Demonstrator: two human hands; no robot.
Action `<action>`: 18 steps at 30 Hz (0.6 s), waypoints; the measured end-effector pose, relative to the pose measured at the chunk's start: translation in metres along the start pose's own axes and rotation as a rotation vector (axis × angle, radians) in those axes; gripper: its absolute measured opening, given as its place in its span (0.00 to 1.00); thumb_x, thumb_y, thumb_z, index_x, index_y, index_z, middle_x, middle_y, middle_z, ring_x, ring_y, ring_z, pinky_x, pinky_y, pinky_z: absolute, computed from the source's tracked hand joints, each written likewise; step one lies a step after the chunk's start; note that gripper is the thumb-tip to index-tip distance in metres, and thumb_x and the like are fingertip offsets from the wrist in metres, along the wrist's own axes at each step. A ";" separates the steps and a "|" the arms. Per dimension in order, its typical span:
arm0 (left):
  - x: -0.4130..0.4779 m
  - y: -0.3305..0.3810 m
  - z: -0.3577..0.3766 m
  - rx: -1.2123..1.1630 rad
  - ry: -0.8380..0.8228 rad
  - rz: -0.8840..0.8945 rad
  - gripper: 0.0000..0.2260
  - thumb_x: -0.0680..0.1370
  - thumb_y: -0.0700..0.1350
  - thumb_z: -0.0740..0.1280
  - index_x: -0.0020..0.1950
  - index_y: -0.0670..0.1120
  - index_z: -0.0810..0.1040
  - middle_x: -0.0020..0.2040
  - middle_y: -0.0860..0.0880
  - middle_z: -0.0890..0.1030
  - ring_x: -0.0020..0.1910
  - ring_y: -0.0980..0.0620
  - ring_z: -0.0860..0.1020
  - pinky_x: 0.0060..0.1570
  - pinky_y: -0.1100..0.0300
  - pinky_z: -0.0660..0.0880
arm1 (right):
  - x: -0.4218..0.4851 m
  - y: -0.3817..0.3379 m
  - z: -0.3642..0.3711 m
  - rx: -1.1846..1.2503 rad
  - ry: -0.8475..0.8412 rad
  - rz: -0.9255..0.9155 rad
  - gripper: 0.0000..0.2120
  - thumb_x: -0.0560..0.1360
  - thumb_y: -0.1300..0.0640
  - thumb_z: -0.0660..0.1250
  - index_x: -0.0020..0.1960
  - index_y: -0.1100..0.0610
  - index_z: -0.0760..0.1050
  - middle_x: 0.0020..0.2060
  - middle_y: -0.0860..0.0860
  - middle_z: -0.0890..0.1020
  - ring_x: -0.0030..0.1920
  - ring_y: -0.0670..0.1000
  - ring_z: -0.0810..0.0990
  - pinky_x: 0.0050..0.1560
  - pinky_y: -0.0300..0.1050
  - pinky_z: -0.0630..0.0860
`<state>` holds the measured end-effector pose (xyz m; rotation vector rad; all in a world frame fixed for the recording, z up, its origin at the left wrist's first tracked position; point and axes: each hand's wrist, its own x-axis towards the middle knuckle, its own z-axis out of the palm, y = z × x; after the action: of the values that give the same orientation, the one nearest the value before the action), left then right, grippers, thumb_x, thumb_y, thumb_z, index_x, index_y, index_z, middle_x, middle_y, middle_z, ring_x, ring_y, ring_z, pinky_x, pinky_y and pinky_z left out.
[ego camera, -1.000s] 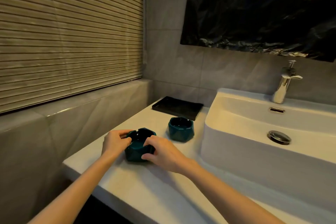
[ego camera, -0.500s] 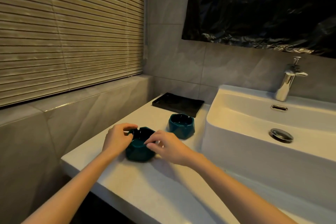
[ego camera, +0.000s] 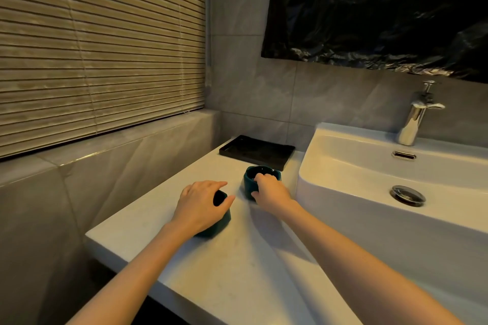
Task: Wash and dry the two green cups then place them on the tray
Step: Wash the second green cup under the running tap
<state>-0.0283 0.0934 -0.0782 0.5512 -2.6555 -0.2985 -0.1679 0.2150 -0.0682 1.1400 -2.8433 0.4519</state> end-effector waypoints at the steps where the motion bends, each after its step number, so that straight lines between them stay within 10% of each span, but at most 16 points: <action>1: 0.000 0.000 0.000 -0.001 -0.003 -0.001 0.24 0.77 0.64 0.56 0.70 0.57 0.68 0.67 0.56 0.72 0.67 0.53 0.68 0.67 0.53 0.62 | 0.002 0.000 0.000 -0.015 -0.002 -0.002 0.15 0.79 0.56 0.62 0.64 0.59 0.69 0.60 0.57 0.76 0.57 0.58 0.77 0.55 0.53 0.77; 10: 0.003 0.008 -0.014 -0.082 -0.096 -0.047 0.24 0.80 0.57 0.56 0.74 0.53 0.62 0.69 0.51 0.71 0.70 0.51 0.67 0.74 0.46 0.46 | -0.006 -0.007 -0.003 0.068 0.035 -0.086 0.13 0.78 0.58 0.64 0.62 0.59 0.72 0.59 0.57 0.78 0.57 0.57 0.78 0.56 0.52 0.76; 18: 0.032 0.030 -0.048 -0.870 -0.026 -0.344 0.25 0.81 0.55 0.57 0.76 0.50 0.59 0.72 0.45 0.67 0.69 0.45 0.67 0.67 0.52 0.64 | -0.019 -0.022 -0.066 0.132 0.175 -0.273 0.12 0.78 0.57 0.64 0.61 0.59 0.72 0.57 0.55 0.78 0.54 0.57 0.77 0.51 0.49 0.73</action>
<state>-0.0442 0.1014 -0.0154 0.6778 -2.1255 -1.4568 -0.1434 0.2310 -0.0017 1.4088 -2.4936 0.6897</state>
